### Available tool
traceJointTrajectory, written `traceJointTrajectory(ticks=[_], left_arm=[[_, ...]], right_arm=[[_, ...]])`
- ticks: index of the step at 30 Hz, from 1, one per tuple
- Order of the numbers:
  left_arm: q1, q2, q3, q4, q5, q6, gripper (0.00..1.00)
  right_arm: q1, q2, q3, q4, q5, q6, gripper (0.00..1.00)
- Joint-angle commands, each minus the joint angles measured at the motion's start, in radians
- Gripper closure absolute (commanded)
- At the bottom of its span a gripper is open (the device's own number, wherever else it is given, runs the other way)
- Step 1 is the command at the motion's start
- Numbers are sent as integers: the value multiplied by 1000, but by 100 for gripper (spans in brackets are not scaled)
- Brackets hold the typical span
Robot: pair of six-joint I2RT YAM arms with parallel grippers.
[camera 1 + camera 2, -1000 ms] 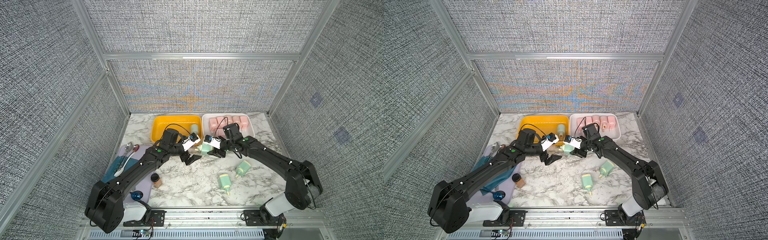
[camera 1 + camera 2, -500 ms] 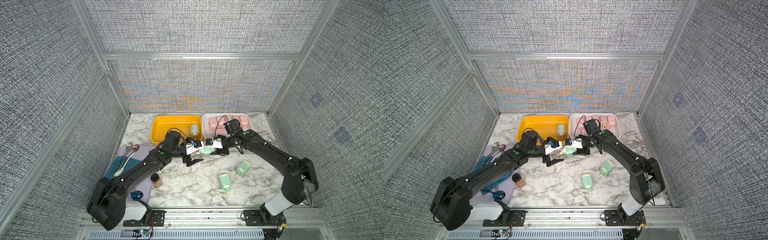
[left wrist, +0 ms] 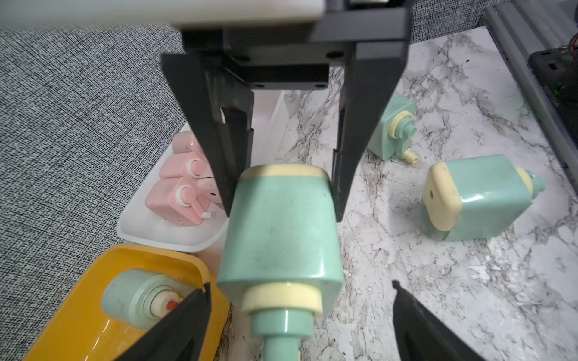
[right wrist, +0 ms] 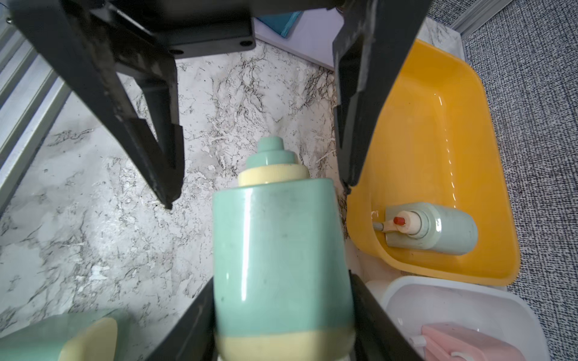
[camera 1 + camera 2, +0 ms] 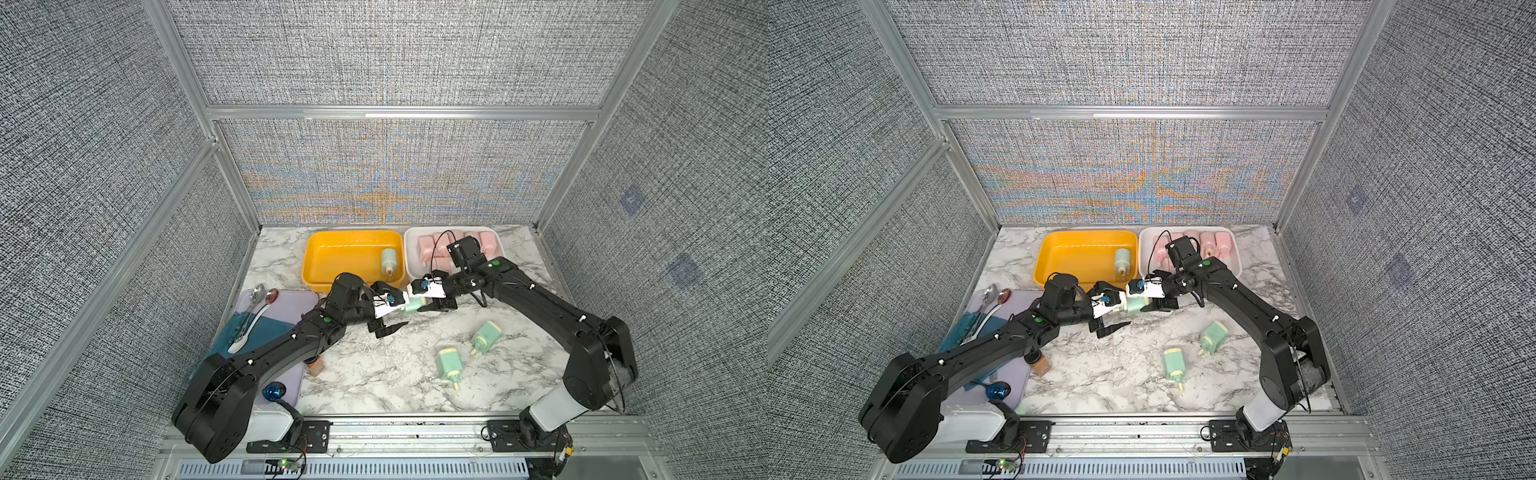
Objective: Place the pencil sharpeners by color into the storage box
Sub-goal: Place the pencil sharpener in the storage box.
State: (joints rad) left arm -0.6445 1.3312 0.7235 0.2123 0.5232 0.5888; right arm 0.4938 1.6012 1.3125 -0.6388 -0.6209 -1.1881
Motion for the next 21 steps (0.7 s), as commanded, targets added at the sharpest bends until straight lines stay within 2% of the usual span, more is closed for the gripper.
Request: traceJointTrajectory(ticks=[1, 10, 15, 21], left_arm=[[0, -2, -15, 113, 9, -32, 9], [-1, 34, -15, 173, 69, -83, 17], [-1, 29, -1, 131, 71, -72, 26], [-10, 30, 16, 72, 70, -55, 32]], right_arm=[[0, -17, -5, 3, -62, -7, 100], [5, -8, -13, 2, -19, 23, 100], [5, -3, -11, 21, -10, 54, 100], [4, 13, 11, 7, -11, 73, 100]])
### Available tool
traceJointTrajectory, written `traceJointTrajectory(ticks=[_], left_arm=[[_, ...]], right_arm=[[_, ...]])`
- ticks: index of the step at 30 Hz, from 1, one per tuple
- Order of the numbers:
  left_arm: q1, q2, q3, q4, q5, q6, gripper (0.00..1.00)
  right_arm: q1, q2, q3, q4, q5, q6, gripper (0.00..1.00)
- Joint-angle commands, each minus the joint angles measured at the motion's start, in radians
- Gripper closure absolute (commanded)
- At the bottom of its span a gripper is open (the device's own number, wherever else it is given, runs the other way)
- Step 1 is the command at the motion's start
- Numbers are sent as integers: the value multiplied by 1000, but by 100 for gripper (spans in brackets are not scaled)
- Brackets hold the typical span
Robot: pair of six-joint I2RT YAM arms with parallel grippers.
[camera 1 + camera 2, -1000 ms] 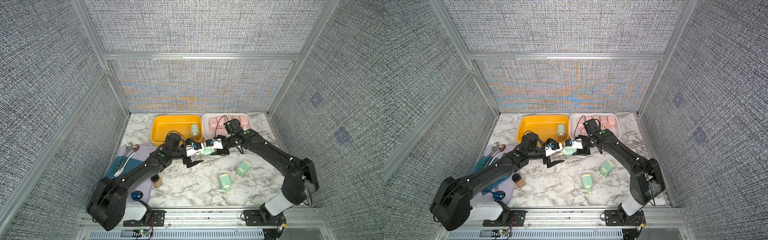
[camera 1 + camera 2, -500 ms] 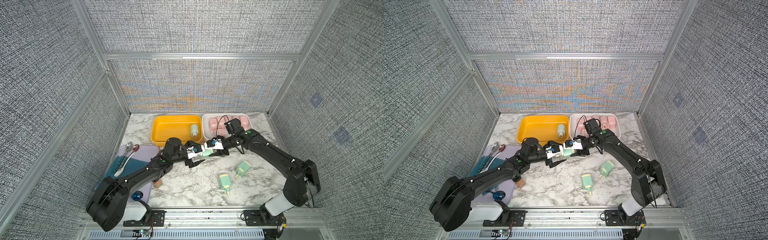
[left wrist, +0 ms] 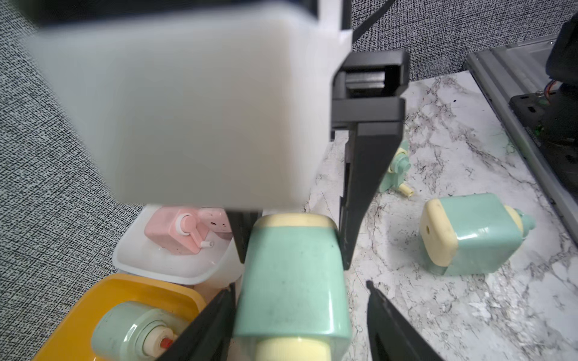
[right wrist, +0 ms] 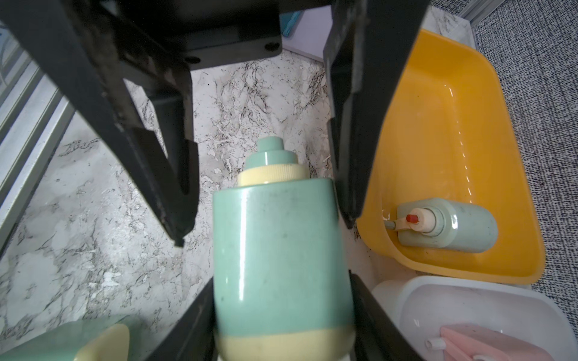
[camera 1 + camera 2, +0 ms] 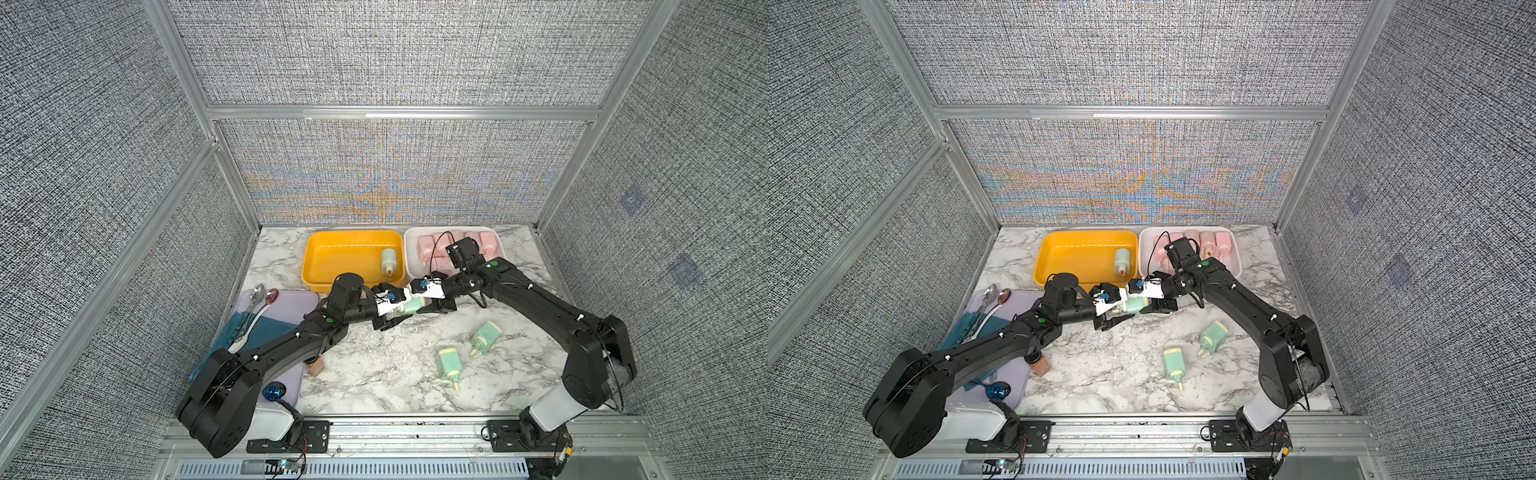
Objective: Place the pencil sharpeners by color into the storage box
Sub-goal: Place the pencil sharpener in the storage box.
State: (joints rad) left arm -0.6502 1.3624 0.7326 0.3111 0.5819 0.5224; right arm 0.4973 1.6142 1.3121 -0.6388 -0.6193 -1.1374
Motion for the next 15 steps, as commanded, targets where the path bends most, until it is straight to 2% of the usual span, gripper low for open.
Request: traceJointTrajectory(ticks=[1, 7, 15], left_arm=[[-5, 1, 6, -30, 4, 15, 32], [-6, 3, 16, -62, -38, 51, 27], [-8, -15, 16, -70, -47, 60, 30]], right_arm=[[1, -2, 11, 8, -13, 22, 100], [1, -16, 6, 14, -39, 15, 100], [5, -25, -7, 26, -30, 15, 100]])
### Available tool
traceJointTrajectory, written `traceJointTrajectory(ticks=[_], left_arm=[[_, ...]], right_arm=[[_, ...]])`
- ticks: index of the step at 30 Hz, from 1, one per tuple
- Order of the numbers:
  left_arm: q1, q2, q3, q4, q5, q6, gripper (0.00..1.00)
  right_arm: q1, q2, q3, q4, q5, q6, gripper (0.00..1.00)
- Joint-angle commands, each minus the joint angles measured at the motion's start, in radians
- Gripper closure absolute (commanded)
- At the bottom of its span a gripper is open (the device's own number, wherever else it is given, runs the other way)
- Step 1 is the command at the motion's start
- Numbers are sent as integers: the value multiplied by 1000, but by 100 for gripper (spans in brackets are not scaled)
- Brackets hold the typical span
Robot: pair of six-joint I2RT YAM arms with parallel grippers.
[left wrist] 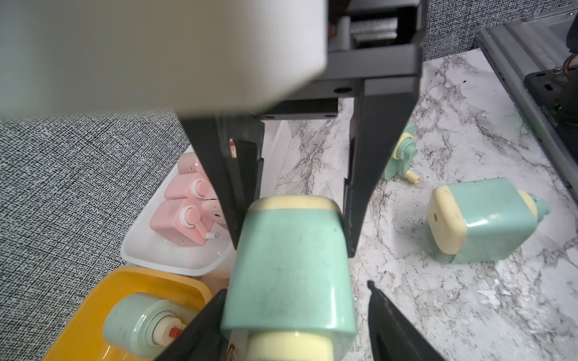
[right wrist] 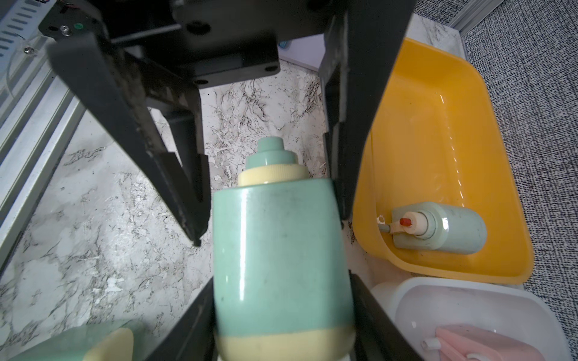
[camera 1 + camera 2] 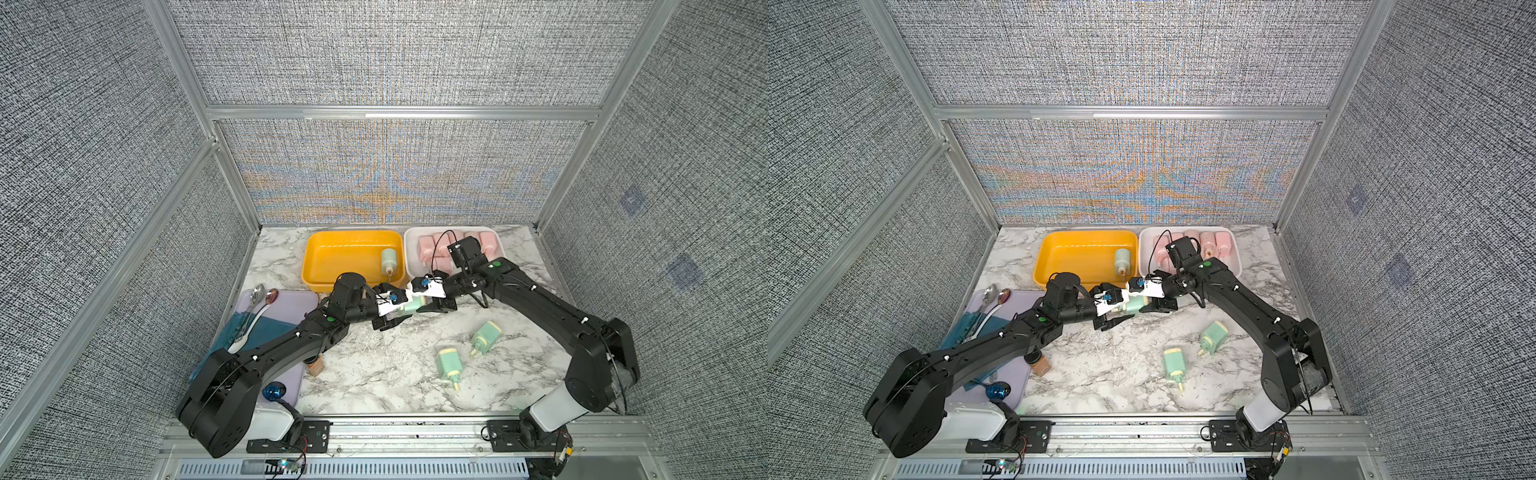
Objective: Place the pencil sharpeners by color into the storage box
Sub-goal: Place the pencil sharpener in the storage box.
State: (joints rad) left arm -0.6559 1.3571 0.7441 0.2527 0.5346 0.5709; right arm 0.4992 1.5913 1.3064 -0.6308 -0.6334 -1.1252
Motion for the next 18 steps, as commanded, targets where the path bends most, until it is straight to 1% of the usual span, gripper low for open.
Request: traceJointTrajectory(ticks=[1, 9, 13, 16, 18], left_arm=[[-3, -12, 6, -12, 2, 8, 30], [-4, -12, 8, -4, 4, -2, 30], [-4, -5, 15, -17, 7, -2, 39], [-4, -10, 13, -32, 4, 6, 40], [-4, -11, 15, -41, -1, 9, 46]], right_arm=[[5, -1, -1, 17, -15, 4, 100], [26, 19, 10, 19, -12, 6, 100], [33, 27, 17, 17, -15, 10, 100], [33, 24, 18, 17, -17, 14, 100], [34, 22, 17, 19, -18, 15, 100]])
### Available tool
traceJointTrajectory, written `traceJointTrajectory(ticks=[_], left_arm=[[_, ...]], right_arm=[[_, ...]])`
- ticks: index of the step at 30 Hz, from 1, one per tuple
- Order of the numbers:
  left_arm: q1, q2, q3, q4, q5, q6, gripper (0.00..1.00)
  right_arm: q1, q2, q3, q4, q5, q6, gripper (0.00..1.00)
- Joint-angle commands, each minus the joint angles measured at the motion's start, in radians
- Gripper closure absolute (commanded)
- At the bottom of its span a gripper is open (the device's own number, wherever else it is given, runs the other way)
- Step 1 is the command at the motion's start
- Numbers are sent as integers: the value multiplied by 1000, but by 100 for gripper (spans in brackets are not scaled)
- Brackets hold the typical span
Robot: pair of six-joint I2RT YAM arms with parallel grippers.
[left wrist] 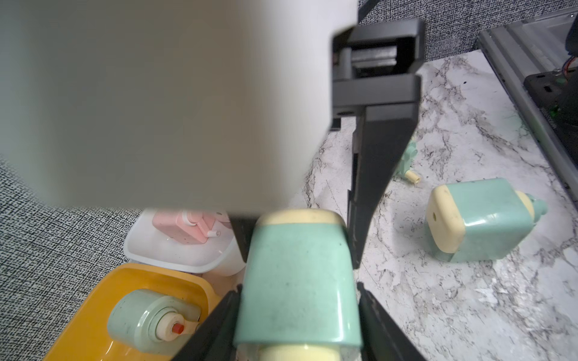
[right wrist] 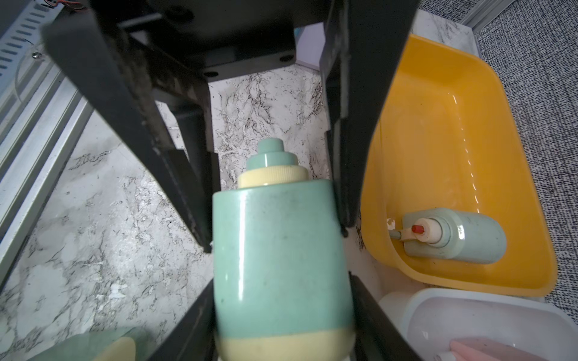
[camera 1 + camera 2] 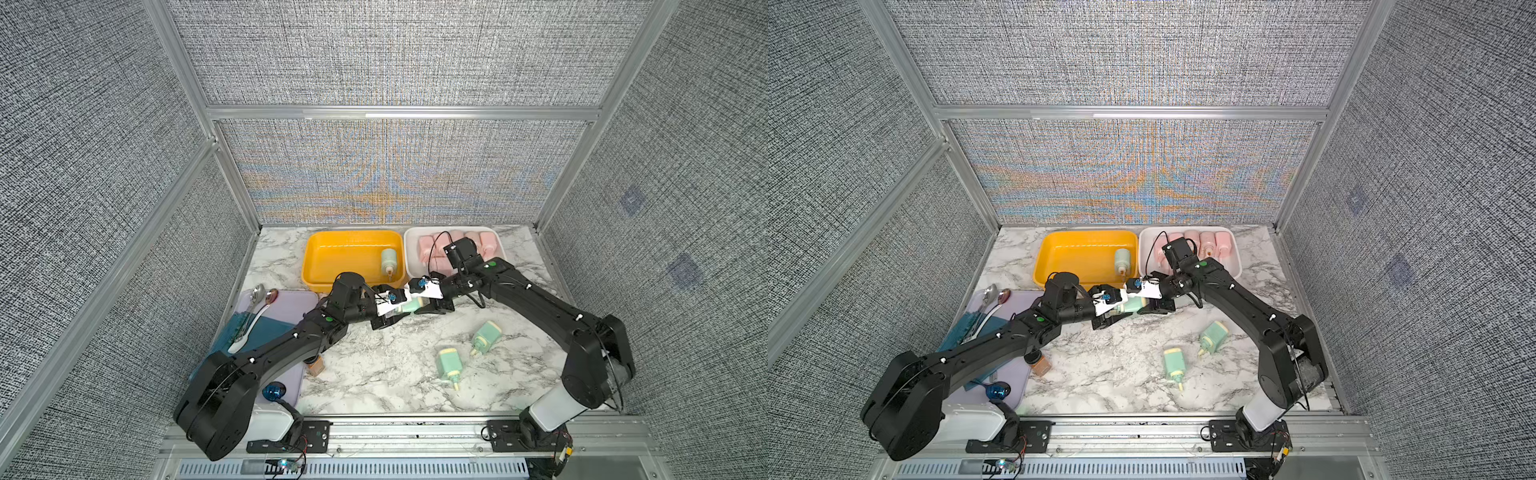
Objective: Place the pencil sharpeners by color into the storage box
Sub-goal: Place the pencil sharpener in the storage box.
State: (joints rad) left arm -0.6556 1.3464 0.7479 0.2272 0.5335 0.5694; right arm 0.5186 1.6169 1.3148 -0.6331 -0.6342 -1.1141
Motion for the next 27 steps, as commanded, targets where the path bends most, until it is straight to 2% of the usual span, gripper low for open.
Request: traceJointTrajectory(ticks=[1, 5, 6, 8, 11, 12, 18, 22, 25, 27], left_arm=[[-4, -1, 12, -19, 0, 12, 49], [-4, 3, 14, -19, -8, 9, 70], [-4, 3, 14, -20, -9, 6, 77], [-4, 7, 19, -20, -15, -1, 100], [-4, 17, 17, 18, -57, -48, 100], [-4, 21, 13, 40, -78, -65, 100], [8, 55, -12, 168, -171, -186, 100], [26, 64, -23, 242, -221, -288, 100], [35, 66, -24, 257, -260, -336, 100], [41, 68, -22, 261, -300, -370, 100]], right_arm=[[15, -3, 8, 22, -18, 7, 100], [14, -8, 9, 35, -15, 32, 100], [13, -7, 7, 42, -13, 43, 94], [14, -8, 6, 60, -2, 61, 80], [11, -18, -13, 109, 11, 91, 37], [6, -24, -22, 129, 12, 99, 2], [-25, -100, -112, 307, 18, 184, 1], [-49, -188, -246, 532, 45, 262, 1], [-57, -264, -371, 760, 114, 357, 1], [-57, -306, -446, 936, 219, 456, 1]])
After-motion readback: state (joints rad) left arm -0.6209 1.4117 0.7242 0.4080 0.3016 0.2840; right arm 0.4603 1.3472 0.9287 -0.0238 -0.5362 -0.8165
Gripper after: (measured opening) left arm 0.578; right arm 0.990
